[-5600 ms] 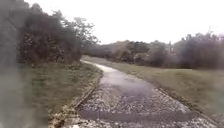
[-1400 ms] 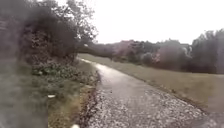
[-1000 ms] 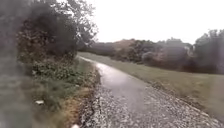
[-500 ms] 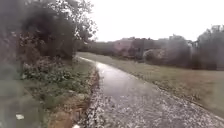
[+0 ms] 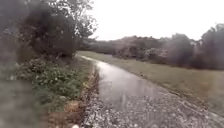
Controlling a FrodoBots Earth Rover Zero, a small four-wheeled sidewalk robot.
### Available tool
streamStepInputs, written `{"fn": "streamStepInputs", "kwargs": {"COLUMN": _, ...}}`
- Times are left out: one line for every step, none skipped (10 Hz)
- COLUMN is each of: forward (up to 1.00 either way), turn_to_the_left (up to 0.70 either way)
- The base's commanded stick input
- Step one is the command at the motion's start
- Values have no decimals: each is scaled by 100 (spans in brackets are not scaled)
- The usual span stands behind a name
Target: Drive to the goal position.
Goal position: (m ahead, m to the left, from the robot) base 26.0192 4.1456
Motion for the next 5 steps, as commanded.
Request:
{"fn": "streamStepInputs", "kwargs": {"forward": 70, "turn_to_the_left": -19}}
{"fn": "streamStepInputs", "kwargs": {"forward": 70, "turn_to_the_left": -35}}
{"fn": "streamStepInputs", "kwargs": {"forward": 70, "turn_to_the_left": -35}}
{"fn": "streamStepInputs", "kwargs": {"forward": 70, "turn_to_the_left": -35}}
{"fn": "streamStepInputs", "kwargs": {"forward": 70, "turn_to_the_left": -33}}
